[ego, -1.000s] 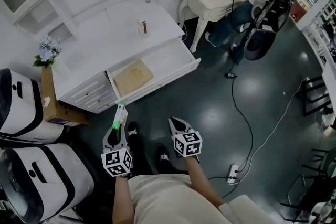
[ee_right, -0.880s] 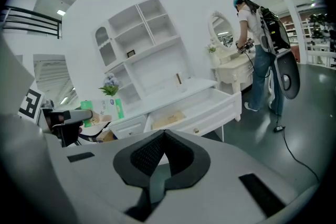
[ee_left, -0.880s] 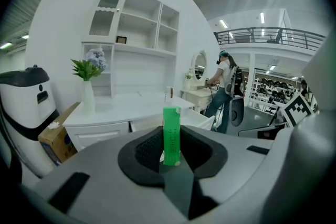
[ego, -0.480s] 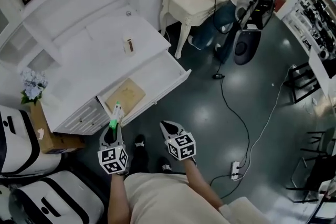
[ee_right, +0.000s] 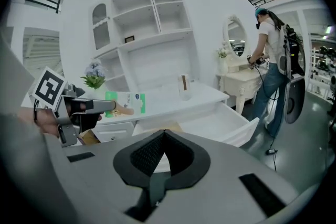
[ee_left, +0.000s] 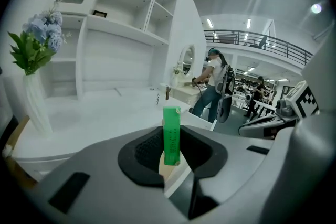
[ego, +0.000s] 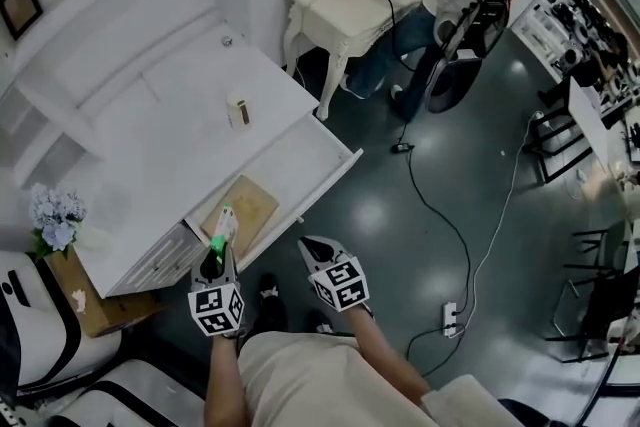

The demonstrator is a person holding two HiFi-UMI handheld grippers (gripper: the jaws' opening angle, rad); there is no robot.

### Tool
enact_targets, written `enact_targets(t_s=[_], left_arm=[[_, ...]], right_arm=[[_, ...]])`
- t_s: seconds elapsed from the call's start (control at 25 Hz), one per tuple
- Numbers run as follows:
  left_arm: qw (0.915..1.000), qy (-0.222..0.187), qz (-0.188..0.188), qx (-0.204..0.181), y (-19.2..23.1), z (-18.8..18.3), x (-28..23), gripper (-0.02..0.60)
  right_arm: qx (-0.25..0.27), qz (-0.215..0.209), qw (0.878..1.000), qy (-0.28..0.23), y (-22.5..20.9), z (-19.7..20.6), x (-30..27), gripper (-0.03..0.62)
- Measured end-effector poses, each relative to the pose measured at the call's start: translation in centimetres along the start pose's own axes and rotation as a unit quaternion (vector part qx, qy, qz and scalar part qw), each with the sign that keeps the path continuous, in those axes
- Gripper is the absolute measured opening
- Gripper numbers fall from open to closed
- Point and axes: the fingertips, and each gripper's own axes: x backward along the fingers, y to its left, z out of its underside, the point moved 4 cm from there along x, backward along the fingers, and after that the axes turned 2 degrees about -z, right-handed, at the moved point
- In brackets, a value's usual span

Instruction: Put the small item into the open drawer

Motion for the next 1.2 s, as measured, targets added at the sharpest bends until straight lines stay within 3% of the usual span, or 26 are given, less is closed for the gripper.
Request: enact_targets(t_s=[0.32,0.64,0.96,1.2], left_arm=[[0.9988,0.028,0.039,-0.009,3.4,-0.2,-3.9,0.095],[0.9901,0.066,0.116,-0.043,3.9,1.2,-8.4,0.095],[0.9843,0.089,0.141,-0.058,4.4,2.6,-10.4,0.095],[0.9836,0.1,0.147,-0.03,4.6,3.7,-12.0,0.095]], right_arm=[[-0.006,0.001,1.0,0.009,1.9,-1.8,-4.7,0.023],[-0.054,0.033,0.998,-0.003,1.1,-2.4,-8.3,0.024],[-0.093,0.052,0.994,0.009,0.6,-2.3,-9.9,0.023],[-0.131,0.056,0.99,0.022,1.4,-1.0,-10.2,0.023]])
